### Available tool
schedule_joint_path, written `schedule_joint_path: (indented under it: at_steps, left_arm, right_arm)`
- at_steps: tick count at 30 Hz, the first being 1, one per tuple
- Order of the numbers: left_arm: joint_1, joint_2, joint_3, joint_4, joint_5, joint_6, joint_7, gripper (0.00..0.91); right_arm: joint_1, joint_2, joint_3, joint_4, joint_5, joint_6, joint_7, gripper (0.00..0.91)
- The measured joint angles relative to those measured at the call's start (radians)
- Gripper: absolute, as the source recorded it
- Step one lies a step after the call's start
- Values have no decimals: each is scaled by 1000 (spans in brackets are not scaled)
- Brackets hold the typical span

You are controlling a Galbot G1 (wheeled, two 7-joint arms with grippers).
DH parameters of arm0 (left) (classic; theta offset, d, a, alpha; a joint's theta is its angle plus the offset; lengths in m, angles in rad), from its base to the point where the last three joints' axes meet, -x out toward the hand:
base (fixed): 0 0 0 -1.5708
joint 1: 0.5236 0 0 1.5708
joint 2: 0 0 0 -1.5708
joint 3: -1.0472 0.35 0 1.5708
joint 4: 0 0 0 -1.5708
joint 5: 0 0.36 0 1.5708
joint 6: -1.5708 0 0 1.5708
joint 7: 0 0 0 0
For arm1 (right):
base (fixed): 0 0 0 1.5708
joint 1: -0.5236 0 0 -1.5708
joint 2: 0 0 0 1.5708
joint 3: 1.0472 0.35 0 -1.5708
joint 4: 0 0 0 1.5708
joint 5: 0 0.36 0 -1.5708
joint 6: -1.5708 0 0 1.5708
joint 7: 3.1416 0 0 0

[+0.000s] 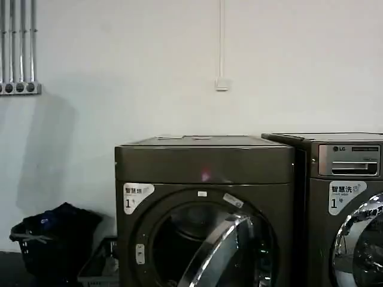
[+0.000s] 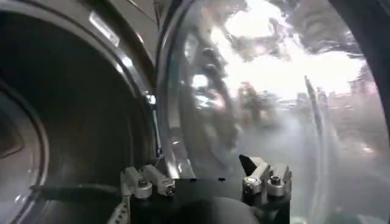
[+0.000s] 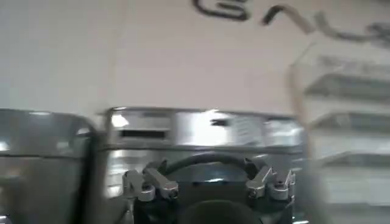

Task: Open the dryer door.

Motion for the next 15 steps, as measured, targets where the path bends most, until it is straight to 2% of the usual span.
schedule_joint_path:
  at_steps: [5, 9, 15]
  left_arm:
    - [-14, -13, 28, -1, -2, -13, 2, 907]
    - [-26, -26, 53, -1, -3, -21, 6, 907]
    - [-51, -44, 95, 0, -6, -36, 17, 907]
  right_arm:
    - [-9, 67, 116, -37, -4, 0, 0, 907]
    - [-13, 112, 215, -80, -47, -1, 6, 907]
    - [-27, 163, 345, -140, -62, -12, 41, 907]
